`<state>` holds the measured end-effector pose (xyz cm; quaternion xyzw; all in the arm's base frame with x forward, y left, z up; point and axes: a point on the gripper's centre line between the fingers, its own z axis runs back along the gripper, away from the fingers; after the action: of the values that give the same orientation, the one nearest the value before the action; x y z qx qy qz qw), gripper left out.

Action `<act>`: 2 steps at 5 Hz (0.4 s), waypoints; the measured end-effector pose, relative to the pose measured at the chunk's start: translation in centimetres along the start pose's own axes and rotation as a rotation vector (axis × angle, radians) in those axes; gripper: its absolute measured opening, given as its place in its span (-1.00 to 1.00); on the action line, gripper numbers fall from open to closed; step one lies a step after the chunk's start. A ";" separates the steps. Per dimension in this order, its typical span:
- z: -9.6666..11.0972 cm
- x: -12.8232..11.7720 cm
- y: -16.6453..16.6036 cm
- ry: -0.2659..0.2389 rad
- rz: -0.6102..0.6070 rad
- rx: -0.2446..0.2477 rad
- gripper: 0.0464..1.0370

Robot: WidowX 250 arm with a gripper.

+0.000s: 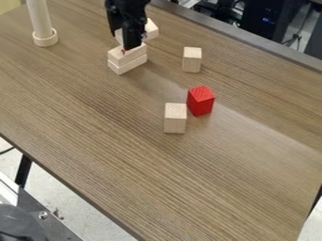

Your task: Put the rectangular block on top of the other rectangular block

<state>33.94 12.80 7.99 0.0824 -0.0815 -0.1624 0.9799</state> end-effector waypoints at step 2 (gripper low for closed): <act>-1.6 0.0 -0.2 0.029 -0.006 0.009 0.05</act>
<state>34.21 12.82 6.44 0.0895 -0.0681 -0.1639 0.9800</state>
